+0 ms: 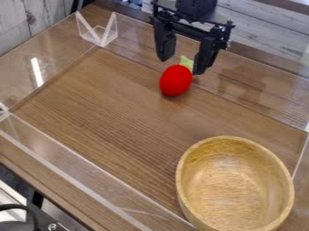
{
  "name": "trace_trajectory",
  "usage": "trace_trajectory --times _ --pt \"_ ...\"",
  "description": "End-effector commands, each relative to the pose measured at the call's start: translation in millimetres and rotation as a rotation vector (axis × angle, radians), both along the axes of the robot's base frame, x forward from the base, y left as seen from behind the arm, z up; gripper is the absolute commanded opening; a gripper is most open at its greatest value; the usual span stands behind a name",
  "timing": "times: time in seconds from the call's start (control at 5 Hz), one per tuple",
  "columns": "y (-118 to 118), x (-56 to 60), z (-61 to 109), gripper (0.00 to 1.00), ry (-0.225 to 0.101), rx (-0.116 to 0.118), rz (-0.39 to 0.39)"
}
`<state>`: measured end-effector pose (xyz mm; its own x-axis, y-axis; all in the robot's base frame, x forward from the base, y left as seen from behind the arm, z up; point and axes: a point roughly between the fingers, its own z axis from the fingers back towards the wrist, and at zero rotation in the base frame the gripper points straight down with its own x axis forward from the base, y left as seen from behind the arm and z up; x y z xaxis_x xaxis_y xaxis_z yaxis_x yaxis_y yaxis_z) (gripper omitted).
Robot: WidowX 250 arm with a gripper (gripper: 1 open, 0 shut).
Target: Move the red object to the right side of the table
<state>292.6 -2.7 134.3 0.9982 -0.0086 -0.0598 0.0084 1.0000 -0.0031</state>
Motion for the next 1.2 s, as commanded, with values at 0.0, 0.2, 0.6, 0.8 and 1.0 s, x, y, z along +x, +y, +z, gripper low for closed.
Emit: trace_trajectory --times 0.0,0.2,0.6,0.8,1.0 --pt "4 3.8 -9.7 1.00 0.001 0.000 0.021" --pt "25 2.8 -2.6 1.00 -0.051 -0.003 0.049" --pt "71 -8.2 -1.6 1.00 -0.147 -0.029 -0.022" --pt "75 -7.3 -10.2 1.00 -0.189 -0.029 -0.088" --pt "76 -1.0 -28.9 1.00 -0.241 -0.008 -0.091"
